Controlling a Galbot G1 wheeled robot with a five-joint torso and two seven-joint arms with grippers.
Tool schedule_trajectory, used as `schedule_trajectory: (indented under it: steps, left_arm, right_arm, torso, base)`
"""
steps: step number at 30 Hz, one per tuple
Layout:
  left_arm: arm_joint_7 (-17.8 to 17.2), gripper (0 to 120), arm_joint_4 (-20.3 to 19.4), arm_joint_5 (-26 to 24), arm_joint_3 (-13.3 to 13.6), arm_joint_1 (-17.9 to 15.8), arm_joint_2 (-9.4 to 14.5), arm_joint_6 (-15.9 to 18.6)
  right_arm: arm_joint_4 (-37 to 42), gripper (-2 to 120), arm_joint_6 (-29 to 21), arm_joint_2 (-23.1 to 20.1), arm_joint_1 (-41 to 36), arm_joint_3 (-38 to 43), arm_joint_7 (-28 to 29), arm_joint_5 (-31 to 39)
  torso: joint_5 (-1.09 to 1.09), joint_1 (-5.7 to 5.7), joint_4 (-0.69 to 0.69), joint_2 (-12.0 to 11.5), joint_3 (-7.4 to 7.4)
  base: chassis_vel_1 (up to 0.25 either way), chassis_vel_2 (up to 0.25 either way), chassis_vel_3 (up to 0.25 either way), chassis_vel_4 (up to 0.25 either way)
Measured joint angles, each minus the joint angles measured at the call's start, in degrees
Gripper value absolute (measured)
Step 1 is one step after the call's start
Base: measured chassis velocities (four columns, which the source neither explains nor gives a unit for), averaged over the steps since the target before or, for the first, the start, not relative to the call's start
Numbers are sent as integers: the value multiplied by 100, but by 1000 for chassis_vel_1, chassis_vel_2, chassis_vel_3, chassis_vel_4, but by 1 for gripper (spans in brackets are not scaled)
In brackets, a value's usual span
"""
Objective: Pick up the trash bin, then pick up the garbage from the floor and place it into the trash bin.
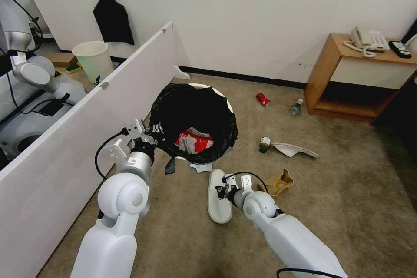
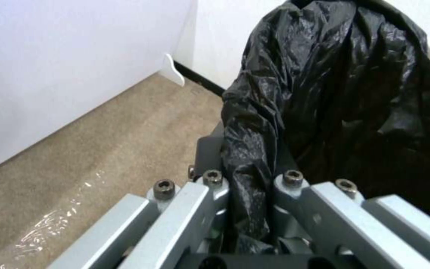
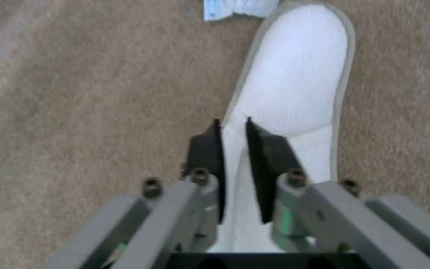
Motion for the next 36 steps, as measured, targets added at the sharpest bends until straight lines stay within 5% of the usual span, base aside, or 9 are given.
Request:
schedule_trajectory:
  steps: [21, 28, 36]
  left_arm:
    - [0, 4, 15, 6, -39, 20, -8, -24]
    - [6, 4, 16, 18, -58, 41, -9, -45]
    - [12, 4, 0, 28, -62, 61, -21, -67]
  right_arm:
    - [-824, 96, 273, 327, 332, -331, -145, -335]
    - [-1004, 99, 333, 367, 344, -342, -179, -441]
    - [-1094, 69, 379, 349, 268, -282, -242, -525]
  torso:
    - [0, 0, 0, 0, 0]
    - [0, 0, 0, 0, 0]
    - [0, 0, 0, 0, 0]
  base:
    - [0, 0, 0, 0]
    - [0, 0, 0, 0]
    - [0, 0, 0, 0]
